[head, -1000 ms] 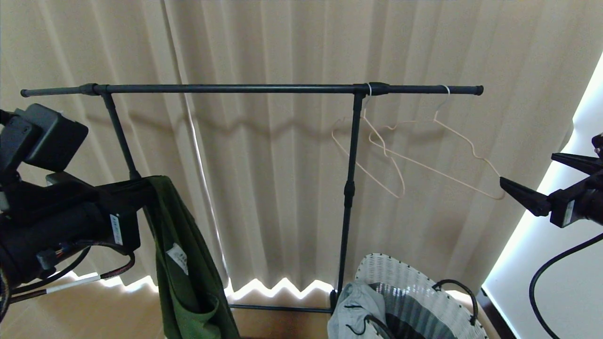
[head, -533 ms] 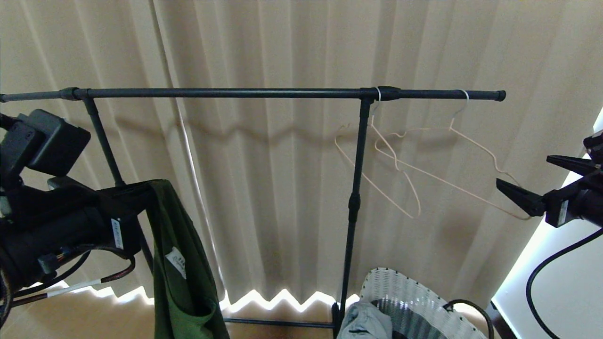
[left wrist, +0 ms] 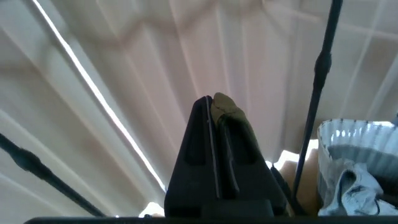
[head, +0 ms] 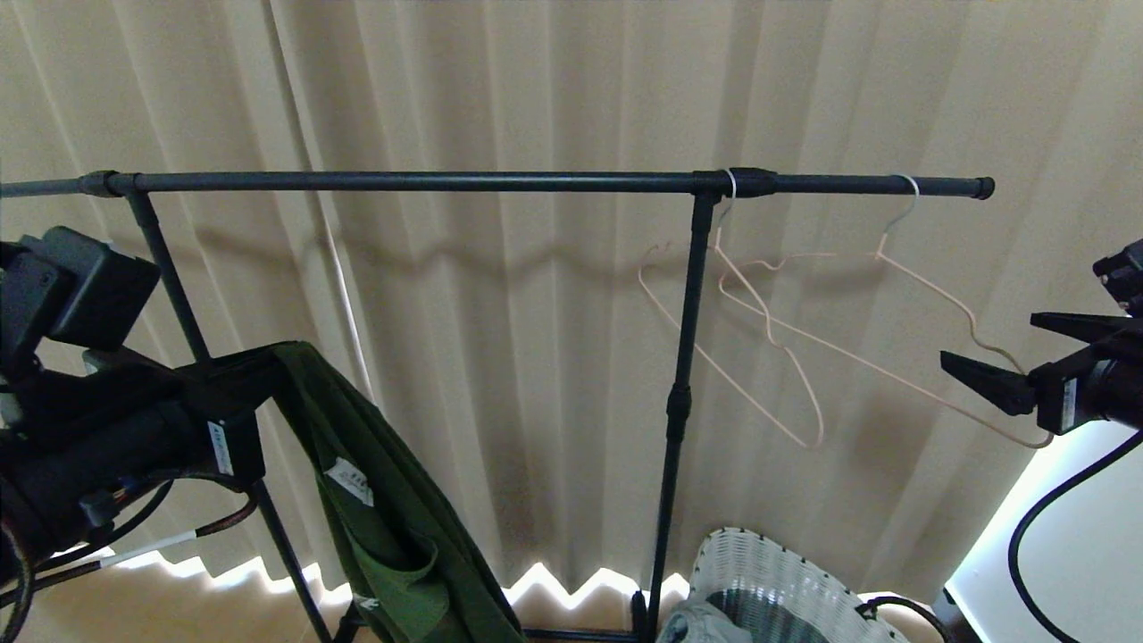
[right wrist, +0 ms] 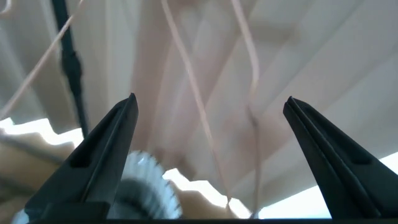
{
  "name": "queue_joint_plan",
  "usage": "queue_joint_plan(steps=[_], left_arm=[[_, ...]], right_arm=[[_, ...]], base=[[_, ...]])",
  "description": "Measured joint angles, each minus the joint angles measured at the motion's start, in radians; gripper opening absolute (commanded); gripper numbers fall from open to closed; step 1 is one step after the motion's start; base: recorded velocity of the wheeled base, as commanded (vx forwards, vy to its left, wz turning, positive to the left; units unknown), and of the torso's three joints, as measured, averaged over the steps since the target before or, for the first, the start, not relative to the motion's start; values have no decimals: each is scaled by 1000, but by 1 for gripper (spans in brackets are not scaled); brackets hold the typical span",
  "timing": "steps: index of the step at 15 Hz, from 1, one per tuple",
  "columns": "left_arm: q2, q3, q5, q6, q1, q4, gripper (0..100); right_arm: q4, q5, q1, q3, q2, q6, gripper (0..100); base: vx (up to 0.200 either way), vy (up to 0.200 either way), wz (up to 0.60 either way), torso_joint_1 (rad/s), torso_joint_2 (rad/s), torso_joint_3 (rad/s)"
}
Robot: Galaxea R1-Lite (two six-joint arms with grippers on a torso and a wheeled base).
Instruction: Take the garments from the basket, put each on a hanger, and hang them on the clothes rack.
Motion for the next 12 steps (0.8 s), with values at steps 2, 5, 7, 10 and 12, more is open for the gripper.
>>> queue_joint_plan(steps=[2,5,7,10,12], left_arm=[[5,22,-2,-11,29,-18,0],[9,40,-3,-16,51,-75,0],[11,41,-5,-12,54,-75,0],[10,33,-40,-10,50,-76,0],[6,38,-51,-7,47,-76,0]], right_arm=[[152,0,-3,-94,0,18,100],[300,-2,-5,-231,14,24,100],[398,-3,-4,-326,44,21,100],[515,-4,-10,-444,116,16,100],[543,-4,-18,-488,169,-7,100]], base=[[0,0,0,0,0,0],[0,0,0,0,0,0],[0,0,0,0,0,0],[0,0,0,0,0,0],[0,0,0,0,0,0]])
